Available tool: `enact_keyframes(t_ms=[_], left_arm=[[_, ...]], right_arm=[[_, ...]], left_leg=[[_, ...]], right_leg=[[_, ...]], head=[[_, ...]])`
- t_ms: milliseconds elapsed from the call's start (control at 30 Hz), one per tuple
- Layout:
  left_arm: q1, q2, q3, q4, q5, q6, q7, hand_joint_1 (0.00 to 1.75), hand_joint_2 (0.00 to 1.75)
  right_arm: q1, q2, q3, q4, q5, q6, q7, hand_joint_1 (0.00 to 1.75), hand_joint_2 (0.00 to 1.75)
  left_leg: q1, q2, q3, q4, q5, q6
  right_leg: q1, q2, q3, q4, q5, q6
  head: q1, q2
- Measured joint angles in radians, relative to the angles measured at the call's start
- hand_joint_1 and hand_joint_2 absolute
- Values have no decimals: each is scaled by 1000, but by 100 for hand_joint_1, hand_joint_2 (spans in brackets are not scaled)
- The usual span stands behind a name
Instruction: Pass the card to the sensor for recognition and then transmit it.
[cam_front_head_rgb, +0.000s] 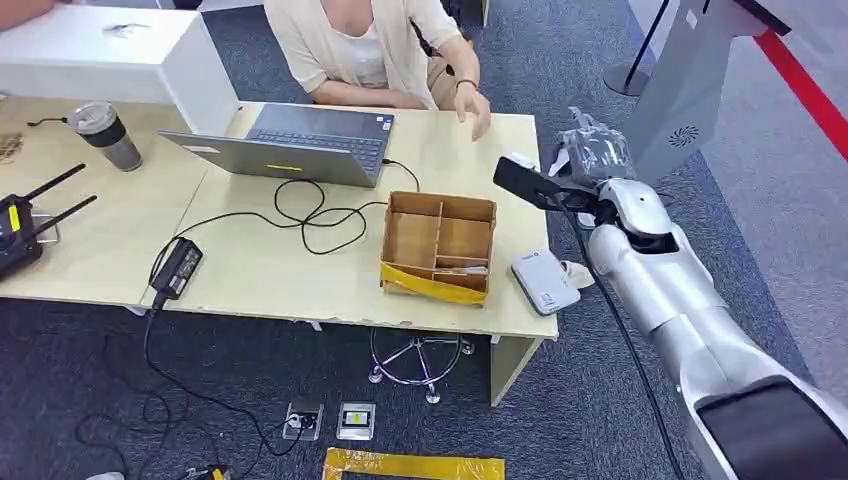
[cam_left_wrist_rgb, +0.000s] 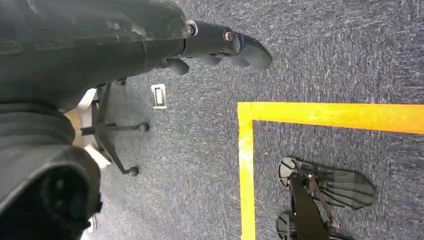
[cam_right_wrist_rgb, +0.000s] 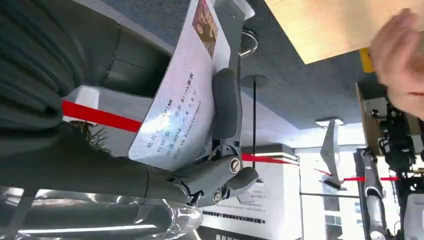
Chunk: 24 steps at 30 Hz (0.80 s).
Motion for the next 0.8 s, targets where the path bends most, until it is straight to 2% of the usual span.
enact_keyframes(t_ms=[167, 500, 800], left_arm=[[0, 2, -5, 0, -3, -1, -2, 0, 0], [-1, 1, -21, 0, -11, 3, -13, 0, 0], [0, 1, -29, 0, -10, 12, -12, 0, 0]], right_arm=[[-10, 18, -1, 1, -7, 5, 3, 175, 175], [-10, 108, -18, 24, -46, 3, 29, 175, 175], [-16, 132, -43, 48, -47, 11, 24, 175, 175]], left_leg=[[0, 0, 0, 0, 0, 0], [1, 0, 0, 0, 0, 0], [1, 0, 0, 0, 0, 0]], right_leg=[[0, 0, 0, 0, 0, 0], [1, 0, -1, 0, 0, -1], [1, 0, 0, 0, 0, -1]], head=[[0, 0], [0, 0], [0, 0]])
